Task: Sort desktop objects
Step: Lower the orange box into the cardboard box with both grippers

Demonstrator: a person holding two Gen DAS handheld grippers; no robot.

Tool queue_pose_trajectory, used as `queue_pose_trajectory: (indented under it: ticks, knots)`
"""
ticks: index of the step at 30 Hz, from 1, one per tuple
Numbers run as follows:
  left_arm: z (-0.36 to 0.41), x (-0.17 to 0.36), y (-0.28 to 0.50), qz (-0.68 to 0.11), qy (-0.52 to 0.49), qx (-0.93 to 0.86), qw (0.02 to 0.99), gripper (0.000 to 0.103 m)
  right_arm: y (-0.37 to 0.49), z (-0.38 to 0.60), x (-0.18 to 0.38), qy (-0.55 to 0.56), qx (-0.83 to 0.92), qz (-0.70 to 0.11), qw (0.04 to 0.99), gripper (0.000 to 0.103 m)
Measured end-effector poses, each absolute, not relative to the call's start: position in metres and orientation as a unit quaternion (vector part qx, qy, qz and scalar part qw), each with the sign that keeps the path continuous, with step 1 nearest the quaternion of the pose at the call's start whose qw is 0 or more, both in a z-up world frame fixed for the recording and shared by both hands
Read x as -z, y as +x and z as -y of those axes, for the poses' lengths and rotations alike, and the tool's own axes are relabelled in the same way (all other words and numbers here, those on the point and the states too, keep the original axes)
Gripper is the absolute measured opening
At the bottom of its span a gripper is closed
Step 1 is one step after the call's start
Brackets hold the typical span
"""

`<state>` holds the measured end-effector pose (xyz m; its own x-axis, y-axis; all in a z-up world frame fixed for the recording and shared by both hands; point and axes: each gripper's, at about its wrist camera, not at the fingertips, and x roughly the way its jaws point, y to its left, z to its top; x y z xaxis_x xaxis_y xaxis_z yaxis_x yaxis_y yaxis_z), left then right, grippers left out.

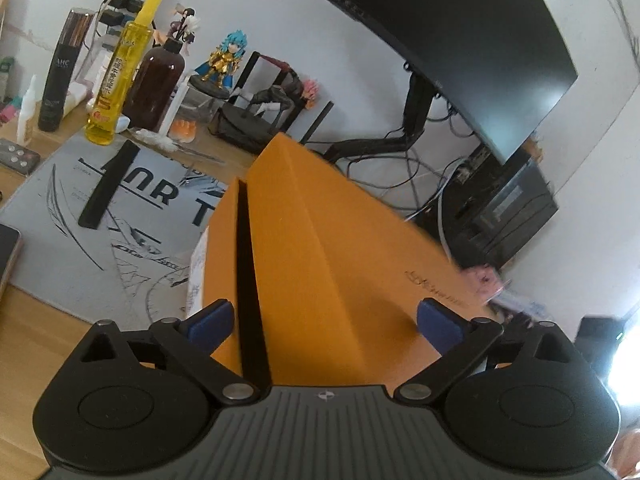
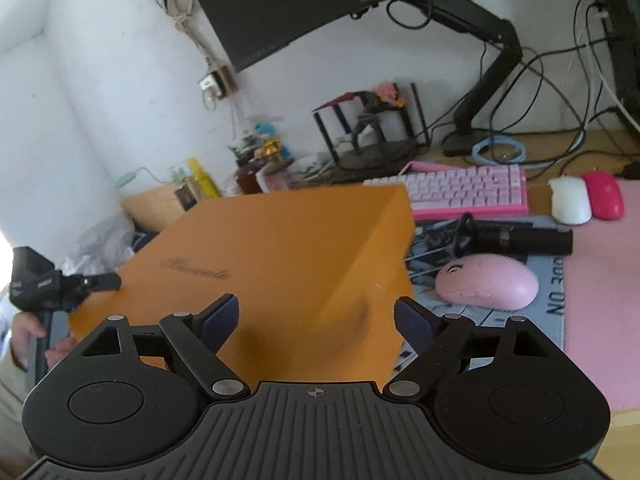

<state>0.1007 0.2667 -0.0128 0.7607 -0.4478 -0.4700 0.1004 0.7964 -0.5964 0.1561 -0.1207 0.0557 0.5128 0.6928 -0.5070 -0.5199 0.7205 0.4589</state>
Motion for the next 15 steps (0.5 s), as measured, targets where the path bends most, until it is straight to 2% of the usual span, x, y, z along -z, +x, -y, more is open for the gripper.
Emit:
queue_pose_trajectory:
  ticks: [4, 9, 15]
  knots:
    - [-0.265, 0.012, 0.101, -0.312, -0.275, 0.155, 0.896, 0.103, 0.149, 0.115, -0.057, 0.113, -0.37, -0.34, 0.857, 0.085]
    - [-0.263, 0.011, 0.099, -0.32, -0.263, 0.155, 0.897, 0.103, 0.144, 0.106, -0.06, 0.096, -0.376, -0.335, 0.859, 0.073]
    - [-0.257, 0.007, 0.096, -0.326, -0.243, 0.161, 0.899, 0.096, 0.142, 0.106, -0.063, 0.09, -0.375, -0.334, 0.86, 0.069]
